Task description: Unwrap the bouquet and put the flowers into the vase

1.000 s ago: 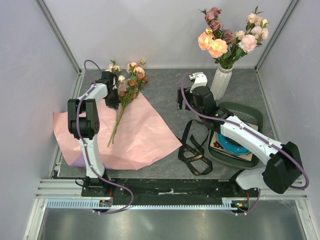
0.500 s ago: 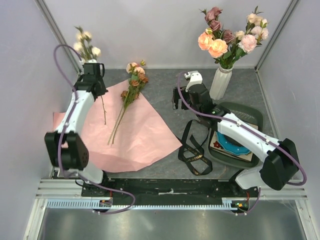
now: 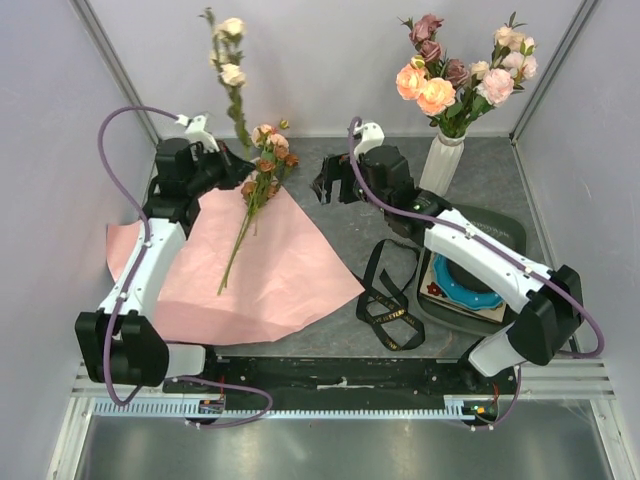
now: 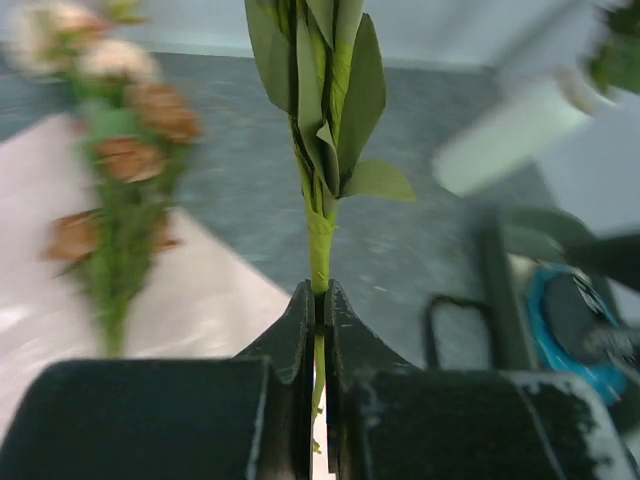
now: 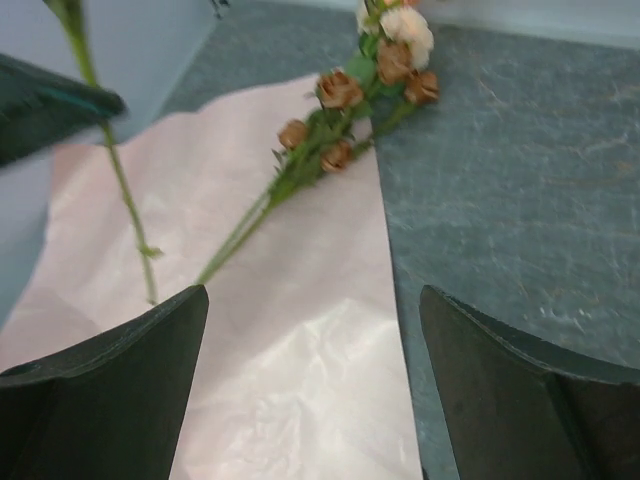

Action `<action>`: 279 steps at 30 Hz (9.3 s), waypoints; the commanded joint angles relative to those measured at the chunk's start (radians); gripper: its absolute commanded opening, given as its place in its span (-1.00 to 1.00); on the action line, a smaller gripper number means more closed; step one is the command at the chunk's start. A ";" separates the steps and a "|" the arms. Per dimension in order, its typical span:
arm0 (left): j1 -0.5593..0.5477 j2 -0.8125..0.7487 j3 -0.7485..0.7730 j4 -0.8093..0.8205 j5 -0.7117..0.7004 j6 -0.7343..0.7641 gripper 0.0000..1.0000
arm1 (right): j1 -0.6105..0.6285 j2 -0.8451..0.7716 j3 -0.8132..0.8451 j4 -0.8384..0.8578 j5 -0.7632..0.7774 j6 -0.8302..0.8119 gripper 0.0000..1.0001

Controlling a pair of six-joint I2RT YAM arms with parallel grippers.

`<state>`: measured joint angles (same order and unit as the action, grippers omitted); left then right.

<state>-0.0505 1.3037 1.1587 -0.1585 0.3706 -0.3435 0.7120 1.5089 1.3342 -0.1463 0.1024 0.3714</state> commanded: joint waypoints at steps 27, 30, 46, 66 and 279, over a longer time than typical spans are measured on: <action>-0.431 0.026 0.076 -0.049 0.378 0.199 -0.97 | -0.233 -0.111 0.128 0.111 -0.391 0.113 -1.00; -0.431 0.045 0.122 -0.119 0.273 0.204 -0.19 | -0.247 -0.167 0.108 0.100 -0.264 0.069 -1.00; -0.430 0.028 0.105 -0.128 0.079 0.210 0.47 | -0.350 -0.115 0.188 0.599 0.734 -0.589 -1.00; -0.379 0.078 0.121 -0.128 0.128 0.182 0.45 | -0.396 -0.015 0.516 0.232 0.636 -0.540 -1.00; -0.382 0.158 0.193 -0.233 0.349 0.235 -0.96 | -0.083 0.086 0.031 0.234 -0.362 0.233 0.02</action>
<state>-0.3878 1.5120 1.3586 -0.4347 0.6254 -0.1757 0.6216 1.6299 1.3750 0.0029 -0.2321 0.5964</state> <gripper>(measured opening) 0.093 0.573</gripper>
